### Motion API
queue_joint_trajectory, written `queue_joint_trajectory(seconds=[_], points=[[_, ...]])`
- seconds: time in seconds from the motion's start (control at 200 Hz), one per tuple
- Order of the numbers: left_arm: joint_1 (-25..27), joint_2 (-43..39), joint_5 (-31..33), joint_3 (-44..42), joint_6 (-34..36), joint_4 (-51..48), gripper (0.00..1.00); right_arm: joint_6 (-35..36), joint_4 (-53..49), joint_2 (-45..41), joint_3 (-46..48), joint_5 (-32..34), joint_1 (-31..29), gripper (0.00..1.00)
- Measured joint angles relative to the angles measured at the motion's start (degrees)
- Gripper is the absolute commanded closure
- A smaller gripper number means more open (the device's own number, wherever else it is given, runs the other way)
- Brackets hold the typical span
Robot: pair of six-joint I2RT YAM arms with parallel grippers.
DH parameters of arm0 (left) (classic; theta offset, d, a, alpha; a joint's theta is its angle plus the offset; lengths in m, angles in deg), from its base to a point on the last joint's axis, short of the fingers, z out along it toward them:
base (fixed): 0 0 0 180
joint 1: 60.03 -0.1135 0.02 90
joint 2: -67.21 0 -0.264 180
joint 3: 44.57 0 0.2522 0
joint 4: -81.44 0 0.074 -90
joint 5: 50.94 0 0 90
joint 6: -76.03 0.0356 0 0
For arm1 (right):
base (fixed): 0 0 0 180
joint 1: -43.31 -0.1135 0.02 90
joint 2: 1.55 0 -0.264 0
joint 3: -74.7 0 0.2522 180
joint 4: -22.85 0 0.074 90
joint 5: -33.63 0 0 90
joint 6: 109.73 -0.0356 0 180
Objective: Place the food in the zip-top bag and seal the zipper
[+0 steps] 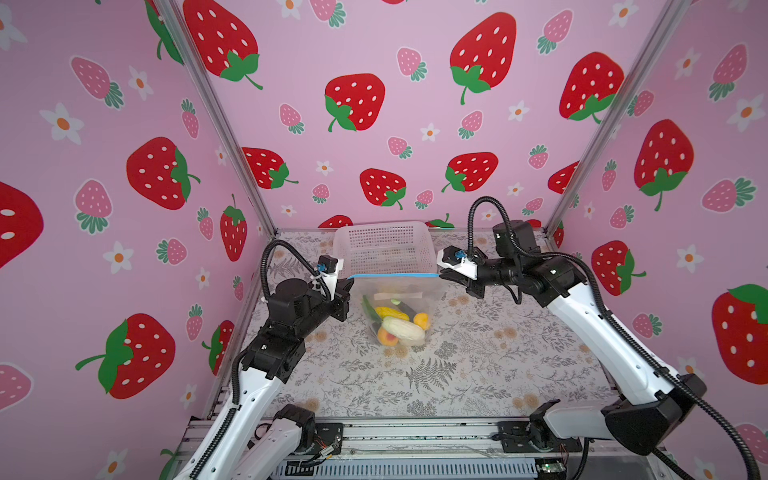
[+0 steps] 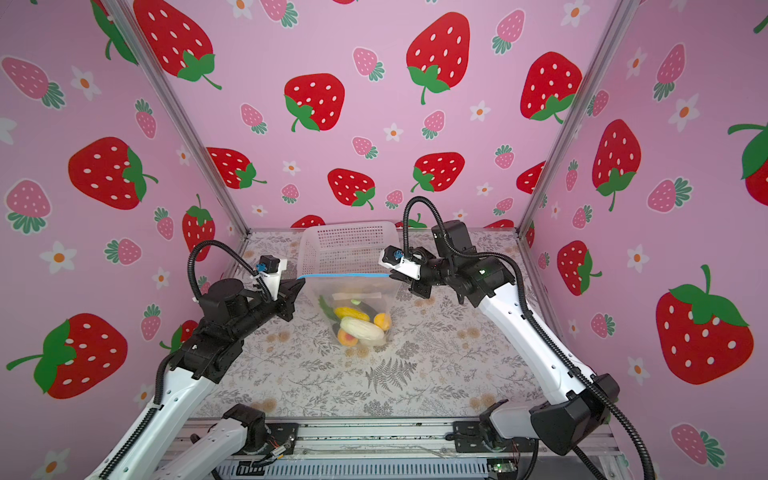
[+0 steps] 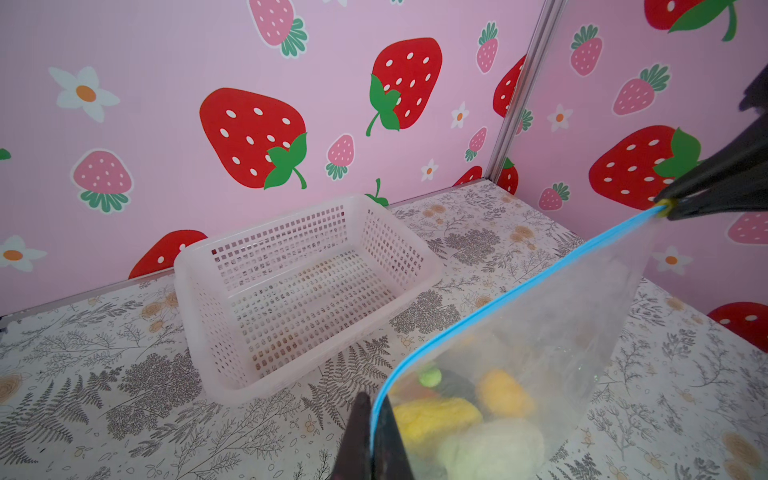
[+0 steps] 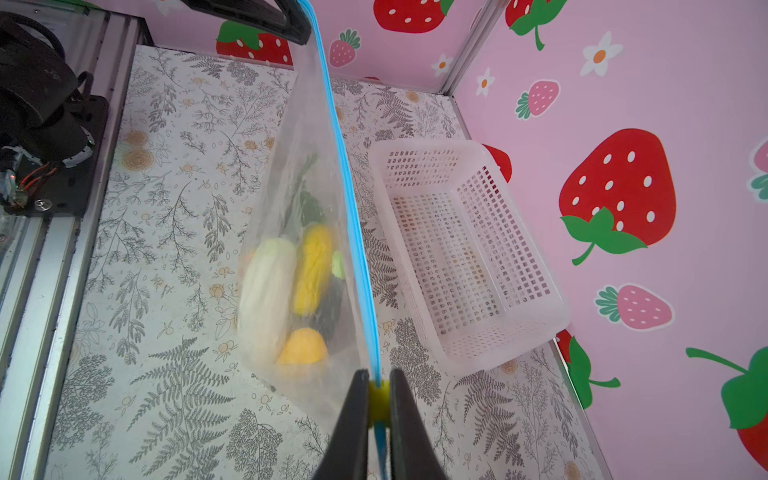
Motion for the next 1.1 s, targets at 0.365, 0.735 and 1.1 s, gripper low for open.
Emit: queue_joint_trajectory(seconds=[0.365,0.735,1.1], points=[[-0.7,0.1,-1.0,0.0,-0.2,0.1,1.0,-2.2,-0.2,-0.5,0.0,0.9,-0.7,0.4],[-0.8,-1.4,-6.7,-0.8,-0.3,1.5,1.0,-2.2,-9.7,22.9,-29.1,0.3,-13.7,0.24],[-0.8,-2.7,-6.7,-0.9,-0.4,1.4,1.0,-3.6,-19.5,29.7,-38.5,3.9,-18.1,0.63]])
